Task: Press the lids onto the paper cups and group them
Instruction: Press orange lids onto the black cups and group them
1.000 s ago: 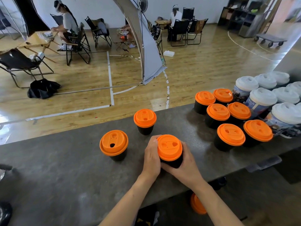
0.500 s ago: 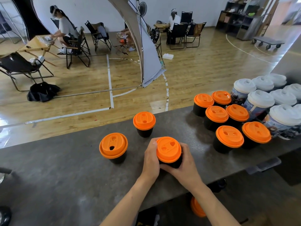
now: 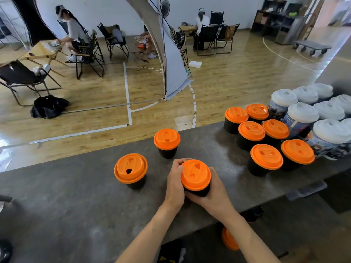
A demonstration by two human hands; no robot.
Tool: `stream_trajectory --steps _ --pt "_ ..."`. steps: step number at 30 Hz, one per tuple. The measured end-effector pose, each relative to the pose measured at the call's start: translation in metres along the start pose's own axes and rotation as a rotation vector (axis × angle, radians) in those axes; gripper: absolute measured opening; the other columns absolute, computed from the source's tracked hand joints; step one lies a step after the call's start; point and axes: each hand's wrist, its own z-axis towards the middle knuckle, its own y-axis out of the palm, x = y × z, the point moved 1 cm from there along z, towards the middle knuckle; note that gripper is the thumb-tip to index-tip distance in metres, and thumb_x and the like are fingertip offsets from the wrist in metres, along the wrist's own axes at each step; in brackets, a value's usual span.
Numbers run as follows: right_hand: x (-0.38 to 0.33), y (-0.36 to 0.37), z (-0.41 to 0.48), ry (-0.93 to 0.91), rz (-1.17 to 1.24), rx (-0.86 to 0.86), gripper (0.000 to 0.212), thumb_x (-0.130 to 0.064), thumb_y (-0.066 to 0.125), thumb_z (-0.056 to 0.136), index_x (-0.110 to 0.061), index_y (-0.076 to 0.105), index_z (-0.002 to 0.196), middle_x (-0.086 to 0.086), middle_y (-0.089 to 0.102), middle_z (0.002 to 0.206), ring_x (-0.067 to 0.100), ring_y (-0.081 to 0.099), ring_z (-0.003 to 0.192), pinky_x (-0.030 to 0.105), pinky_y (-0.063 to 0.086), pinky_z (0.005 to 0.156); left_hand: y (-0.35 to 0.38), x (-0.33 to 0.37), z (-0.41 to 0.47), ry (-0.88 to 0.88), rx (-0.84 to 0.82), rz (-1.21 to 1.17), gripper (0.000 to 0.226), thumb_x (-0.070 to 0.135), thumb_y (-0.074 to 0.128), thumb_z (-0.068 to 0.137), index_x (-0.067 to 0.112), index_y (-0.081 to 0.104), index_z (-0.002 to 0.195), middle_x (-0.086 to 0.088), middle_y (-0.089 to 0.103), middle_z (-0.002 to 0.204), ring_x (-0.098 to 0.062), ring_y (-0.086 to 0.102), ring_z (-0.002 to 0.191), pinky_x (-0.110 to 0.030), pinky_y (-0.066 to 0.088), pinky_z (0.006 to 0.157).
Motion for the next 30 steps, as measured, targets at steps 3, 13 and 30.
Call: stream_trajectory --steps 3,13,30 --pt "0.0036 -0.0018 0.0014 0.000 -0.009 -0.028 0.083 -0.044 0.095 0.066 -0.054 0.047 0.133 -0.028 0.059 0.130 -0.003 0.057 0.125 0.006 0.042 0.098 -0.0011 -0.0001 -0.0005 -0.004 0.011 -0.011 0.034 0.043 0.042 0.094 0.018 0.061 0.107 -0.003 0.072 0.108 -0.022 0.068 0.105 -0.029 0.053 0.091" --pt "0.0012 0.0002 0.0007 -0.007 -0.010 -0.002 0.080 -0.064 0.092 0.064 -0.053 0.047 0.129 -0.027 0.059 0.127 -0.002 0.059 0.122 0.007 0.044 0.096 -0.0005 0.0004 0.0002 0.002 0.006 0.046 0.044 0.047 0.034 0.102 0.020 0.068 0.107 -0.002 0.074 0.108 -0.021 0.069 0.106 -0.028 0.053 0.092" --pt "0.0040 0.0009 0.0012 0.007 0.014 0.013 0.085 -0.054 0.092 0.067 -0.058 0.043 0.136 -0.032 0.057 0.134 -0.006 0.055 0.127 0.004 0.041 0.100 0.0013 0.0001 0.0009 0.017 0.006 0.081 0.039 0.053 0.035 0.099 0.031 0.067 0.106 0.001 0.073 0.108 -0.019 0.068 0.108 -0.021 0.050 0.091"
